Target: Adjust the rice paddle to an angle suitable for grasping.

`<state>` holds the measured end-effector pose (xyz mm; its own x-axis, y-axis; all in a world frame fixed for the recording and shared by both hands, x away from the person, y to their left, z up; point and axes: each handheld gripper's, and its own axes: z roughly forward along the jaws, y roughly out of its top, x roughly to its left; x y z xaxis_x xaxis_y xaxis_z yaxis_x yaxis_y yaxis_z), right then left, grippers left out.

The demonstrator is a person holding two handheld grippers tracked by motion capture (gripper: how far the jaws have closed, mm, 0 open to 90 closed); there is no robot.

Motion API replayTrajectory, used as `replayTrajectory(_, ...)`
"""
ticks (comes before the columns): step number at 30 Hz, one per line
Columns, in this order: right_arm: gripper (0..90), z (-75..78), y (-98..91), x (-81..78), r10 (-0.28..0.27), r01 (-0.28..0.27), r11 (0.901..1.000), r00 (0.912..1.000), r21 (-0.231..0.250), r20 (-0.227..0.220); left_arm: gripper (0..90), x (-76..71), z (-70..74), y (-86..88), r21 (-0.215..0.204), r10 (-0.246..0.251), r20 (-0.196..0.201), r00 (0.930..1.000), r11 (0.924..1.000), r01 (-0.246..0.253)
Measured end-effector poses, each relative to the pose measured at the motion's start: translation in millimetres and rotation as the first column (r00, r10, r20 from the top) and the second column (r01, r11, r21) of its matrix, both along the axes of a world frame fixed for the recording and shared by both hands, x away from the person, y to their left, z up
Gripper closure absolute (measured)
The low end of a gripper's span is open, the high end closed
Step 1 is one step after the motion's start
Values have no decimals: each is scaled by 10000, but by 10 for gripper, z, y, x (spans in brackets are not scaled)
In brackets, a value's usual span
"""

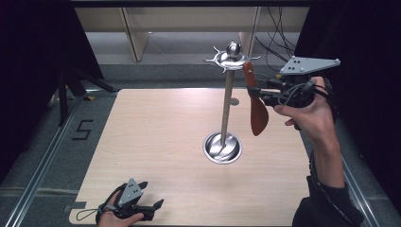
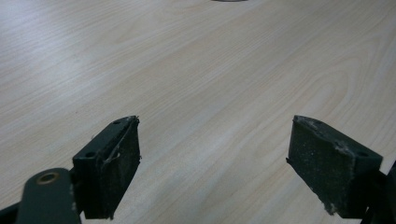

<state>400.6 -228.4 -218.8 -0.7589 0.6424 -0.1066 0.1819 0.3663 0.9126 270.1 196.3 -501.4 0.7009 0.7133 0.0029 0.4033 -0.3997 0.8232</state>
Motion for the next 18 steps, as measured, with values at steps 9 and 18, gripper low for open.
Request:
replayTrajectory(9,670,-47,-21,7,59,-59,9999,10000,161,3,160,0,-2,-5,-39,33,-28,10000,10000,-33)
replayTrajectory(18,667,-97,-35,-7,261,-262,9988,9997,420,29,160,-14,-11,-19,-250,206,-176,9996,9995,-211)
